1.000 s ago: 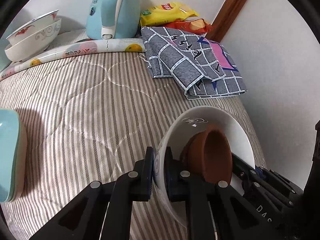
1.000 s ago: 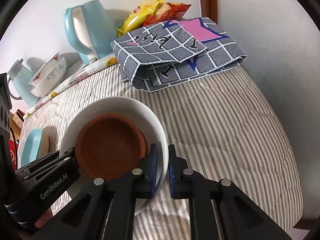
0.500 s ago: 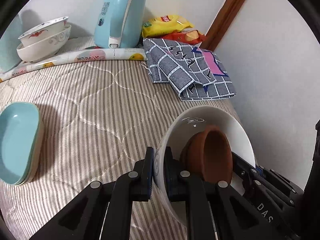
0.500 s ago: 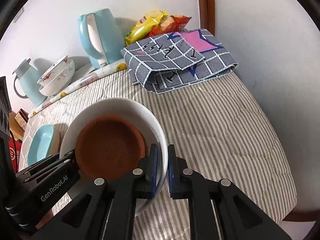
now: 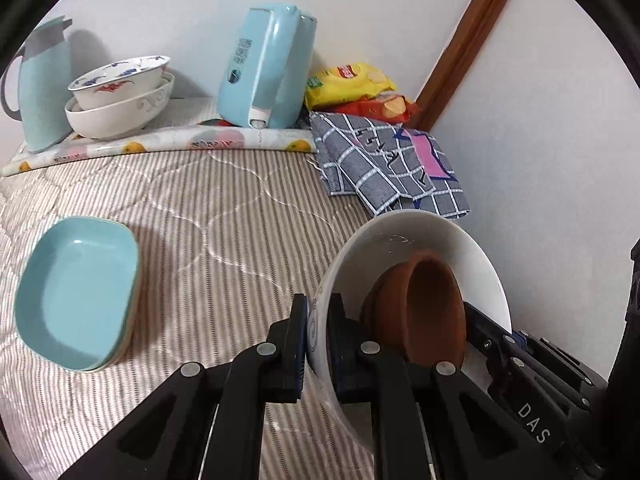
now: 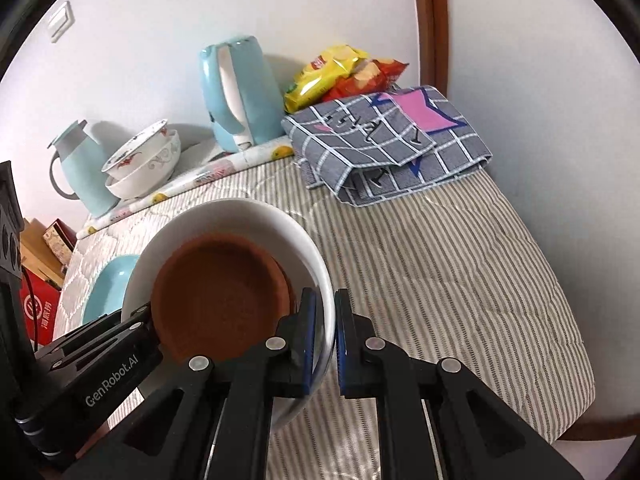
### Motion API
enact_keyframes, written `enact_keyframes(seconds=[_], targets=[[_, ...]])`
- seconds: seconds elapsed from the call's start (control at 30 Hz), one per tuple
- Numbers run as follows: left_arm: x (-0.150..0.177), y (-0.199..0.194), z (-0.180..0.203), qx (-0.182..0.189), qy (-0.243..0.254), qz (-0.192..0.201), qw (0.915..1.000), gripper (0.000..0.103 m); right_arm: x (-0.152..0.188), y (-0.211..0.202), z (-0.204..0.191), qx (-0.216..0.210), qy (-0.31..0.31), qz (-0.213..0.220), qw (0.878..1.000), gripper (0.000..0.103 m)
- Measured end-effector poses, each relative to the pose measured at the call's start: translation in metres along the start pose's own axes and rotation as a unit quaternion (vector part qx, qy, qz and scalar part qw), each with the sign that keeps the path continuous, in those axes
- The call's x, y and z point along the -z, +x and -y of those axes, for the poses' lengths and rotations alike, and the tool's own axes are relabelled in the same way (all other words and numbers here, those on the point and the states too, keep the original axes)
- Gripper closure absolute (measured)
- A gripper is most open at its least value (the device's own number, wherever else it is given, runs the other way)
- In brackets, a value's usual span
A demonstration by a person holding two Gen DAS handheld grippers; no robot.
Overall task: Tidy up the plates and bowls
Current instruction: 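Lift the white bowl and carry it over the light-blue plate stack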
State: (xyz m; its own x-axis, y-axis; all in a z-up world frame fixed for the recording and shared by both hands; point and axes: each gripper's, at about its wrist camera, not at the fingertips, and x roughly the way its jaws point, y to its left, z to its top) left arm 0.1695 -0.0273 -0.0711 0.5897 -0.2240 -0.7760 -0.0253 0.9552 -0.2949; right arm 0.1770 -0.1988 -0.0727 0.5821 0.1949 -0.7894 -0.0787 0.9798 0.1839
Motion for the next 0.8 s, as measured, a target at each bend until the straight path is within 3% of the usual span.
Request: enact_keyframes(seconds=[0.8], targets=[[-0.007,-0.042,-0.092,-0.028,-0.046,0.031,0.998,0.093,-0.001,0.001,-0.099,-0.037,-0.046,0.011,0.998,0.094]])
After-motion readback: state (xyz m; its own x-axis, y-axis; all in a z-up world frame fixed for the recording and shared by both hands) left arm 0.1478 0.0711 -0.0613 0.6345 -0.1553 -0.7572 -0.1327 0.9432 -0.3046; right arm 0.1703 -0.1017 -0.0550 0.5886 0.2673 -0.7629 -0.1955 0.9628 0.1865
